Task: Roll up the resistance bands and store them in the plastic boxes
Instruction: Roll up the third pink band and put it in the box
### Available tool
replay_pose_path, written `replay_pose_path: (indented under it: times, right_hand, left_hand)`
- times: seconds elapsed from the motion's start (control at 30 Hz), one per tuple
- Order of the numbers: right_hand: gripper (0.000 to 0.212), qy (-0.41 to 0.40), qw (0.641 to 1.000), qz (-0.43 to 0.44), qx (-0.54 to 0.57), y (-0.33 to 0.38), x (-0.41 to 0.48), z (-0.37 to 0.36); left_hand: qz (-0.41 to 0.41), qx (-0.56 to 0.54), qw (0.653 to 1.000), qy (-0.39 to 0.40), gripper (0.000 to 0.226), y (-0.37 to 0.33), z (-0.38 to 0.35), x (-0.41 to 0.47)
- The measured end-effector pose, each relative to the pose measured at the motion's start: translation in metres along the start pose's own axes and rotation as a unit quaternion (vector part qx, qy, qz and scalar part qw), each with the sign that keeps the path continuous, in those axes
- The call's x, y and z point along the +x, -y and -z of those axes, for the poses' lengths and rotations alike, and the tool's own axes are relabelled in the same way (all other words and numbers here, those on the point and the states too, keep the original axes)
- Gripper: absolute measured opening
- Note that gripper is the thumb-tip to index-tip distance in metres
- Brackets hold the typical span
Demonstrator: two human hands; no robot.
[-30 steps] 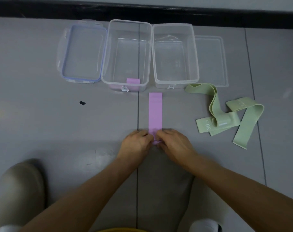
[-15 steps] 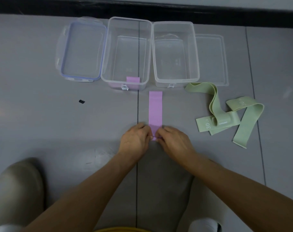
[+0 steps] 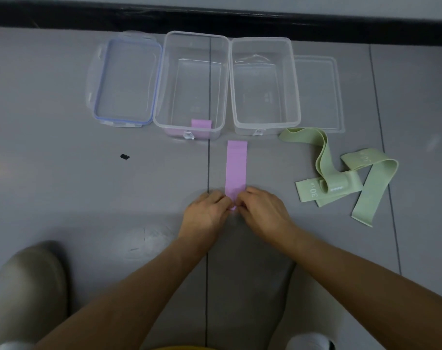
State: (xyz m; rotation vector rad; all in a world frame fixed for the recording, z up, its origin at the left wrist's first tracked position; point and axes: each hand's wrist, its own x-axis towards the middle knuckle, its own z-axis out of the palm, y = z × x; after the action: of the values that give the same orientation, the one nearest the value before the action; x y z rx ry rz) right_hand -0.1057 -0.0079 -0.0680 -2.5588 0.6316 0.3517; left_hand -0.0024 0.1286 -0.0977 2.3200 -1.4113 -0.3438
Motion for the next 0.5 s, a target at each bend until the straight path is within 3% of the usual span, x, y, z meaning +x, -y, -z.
replay_pose_path:
  times: [0.23, 0.5]
  right_hand:
    - [0.008, -0.034, 0.999, -0.014, 0.033, -0.003, -0.003, -0.004]
    - [0.032, -0.035, 0.995, 0.037, -0.086, -0.001, 0.001, -0.009]
  left_hand:
    - [0.019, 0.012, 0.998, 0.066, 0.003, -0.001, 0.007, 0.017]
    - [0.050, -0.005, 0.992, 0.113, 0.016, -0.003, 0.016, 0.033]
